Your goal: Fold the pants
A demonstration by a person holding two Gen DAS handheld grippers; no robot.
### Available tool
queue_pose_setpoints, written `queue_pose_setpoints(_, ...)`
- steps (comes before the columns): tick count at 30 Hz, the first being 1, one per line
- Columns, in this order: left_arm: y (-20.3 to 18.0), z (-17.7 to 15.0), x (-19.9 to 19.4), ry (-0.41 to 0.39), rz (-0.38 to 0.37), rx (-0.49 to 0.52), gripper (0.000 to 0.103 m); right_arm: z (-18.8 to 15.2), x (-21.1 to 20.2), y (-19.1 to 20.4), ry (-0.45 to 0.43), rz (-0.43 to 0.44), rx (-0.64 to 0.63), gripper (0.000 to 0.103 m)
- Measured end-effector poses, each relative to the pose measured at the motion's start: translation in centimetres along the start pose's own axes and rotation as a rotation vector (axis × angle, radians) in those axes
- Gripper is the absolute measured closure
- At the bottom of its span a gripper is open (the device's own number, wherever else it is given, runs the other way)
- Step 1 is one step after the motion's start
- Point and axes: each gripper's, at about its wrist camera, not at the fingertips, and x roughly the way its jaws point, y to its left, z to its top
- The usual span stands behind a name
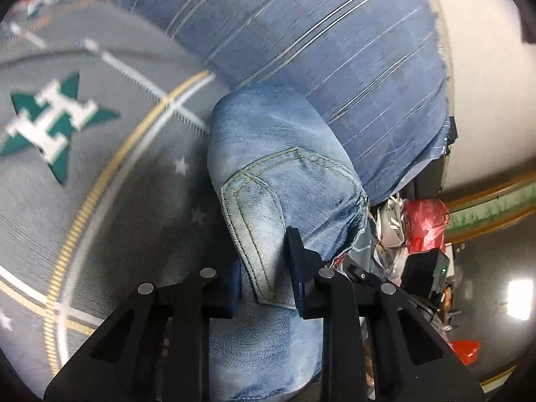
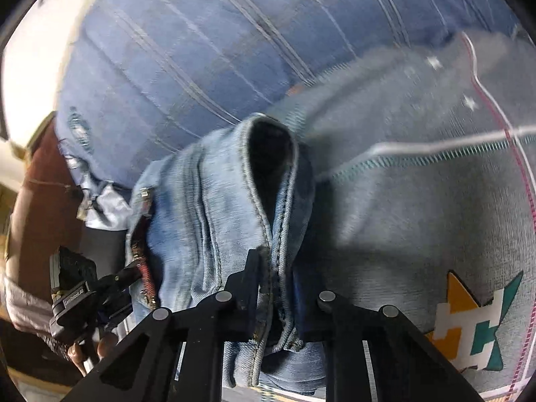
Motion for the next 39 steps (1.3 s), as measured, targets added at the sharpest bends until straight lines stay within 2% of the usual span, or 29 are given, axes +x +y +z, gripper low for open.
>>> queue_pose_setpoints(7, 0.6, 2.1, -4.0, -0.097, -0.004, 0.005, 0.080, 0.5, 0.3, 4.5, -0.071, 0.077, -0.093, 0.087)
queue_pose_setpoints(10, 1.8, 3.3, -4.3, -0.114, 0.041, -0.003, 0.080, 1.1, 1.5, 5.9, -0.079, 0.107, -0.096, 0.087)
queue_pose_setpoints(12, 3.5, 3.8, -2.9, -0.092, 0.111, -0.030, 0.080, 1.5, 2.9, 6.2, -0.060, 0.114, -0.079, 0.087)
queue_pose_setpoints(14, 5.4, 3.9, -1.2, -0.052, 0.181, -0.083, 0.075, 1.3, 5.2, 5.9, -0.018, 0.080, -0.063, 0.087)
queue_pose_setpoints(15, 6.4, 3.9, -0.4, -0.048, 0.211, -0.111, 0.064, 1.2, 6.2, 5.6, 0.006, 0.048, -0.062, 0.086)
queue_pose_setpoints(16, 7.1, 3.9, 0.1, -0.048, 0.204, -0.129, 0.056, 1.0, 7.3, 5.4, 0.027, -0.008, -0.066, 0.085)
queue_pose_setpoints(17, 7.3, 4.0, 0.1, -0.044, 0.195, -0.136, 0.055, 0.8, 8.1, 5.0, 0.038, -0.073, -0.075, 0.083)
queue_pose_setpoints(18, 7.6, 4.1, -0.1, -0.037, 0.186, -0.151, 0.055, 0.8, 8.2, 4.6, 0.045, -0.074, -0.073, 0.082)
queue_pose_setpoints(20, 8.0, 4.1, -1.0, -0.026, 0.159, -0.186, 0.055, 1.0, 7.3, 4.2, 0.043, -0.027, -0.048, 0.082)
queue_pose_setpoints(22, 8.2, 3.7, -2.2, -0.035, 0.126, -0.202, 0.055, 0.9, 5.2, 3.9, 0.004, 0.011, -0.019, 0.074)
queue_pose_setpoints(24, 8.3, 2.9, -3.6, -0.058, 0.121, -0.211, 0.053, 0.2, 2.7, 3.8, -0.051, 0.052, -0.013, 0.054)
queue_pose_setpoints(28, 7.7, 0.1, -5.1, -0.075, 0.153, -0.197, 0.053, -2.2, 0.0, 4.0, -0.065, 0.134, -0.041, 0.053)
queue_pose_setpoints(32, 7.7, -2.2, -4.4, -0.038, 0.153, -0.201, 0.054, -4.3, 0.2, 5.7, -0.032, 0.124, -0.110, 0.068)
queue_pose_setpoints(35, 7.0, -3.0, -3.6, -0.030, 0.203, -0.164, 0.053, -5.1, 1.0, 6.3, -0.016, 0.093, -0.152, 0.070)
queue_pose_setpoints(37, 6.6, -3.2, -3.4, -0.041, 0.234, -0.134, 0.053, -5.1, 2.0, 6.4, 0.007, 0.077, -0.149, 0.078)
queue_pose_setpoints(38, 6.6, -3.3, -3.4, -0.044, 0.238, -0.132, 0.053, -5.3, 2.2, 6.3, 0.011, 0.062, -0.151, 0.090)
queue_pose_setpoints(39, 6.6, -3.4, -3.4, -0.045, 0.237, -0.134, 0.053, -5.3, 2.1, 6.4, -0.001, 0.039, -0.156, 0.093)
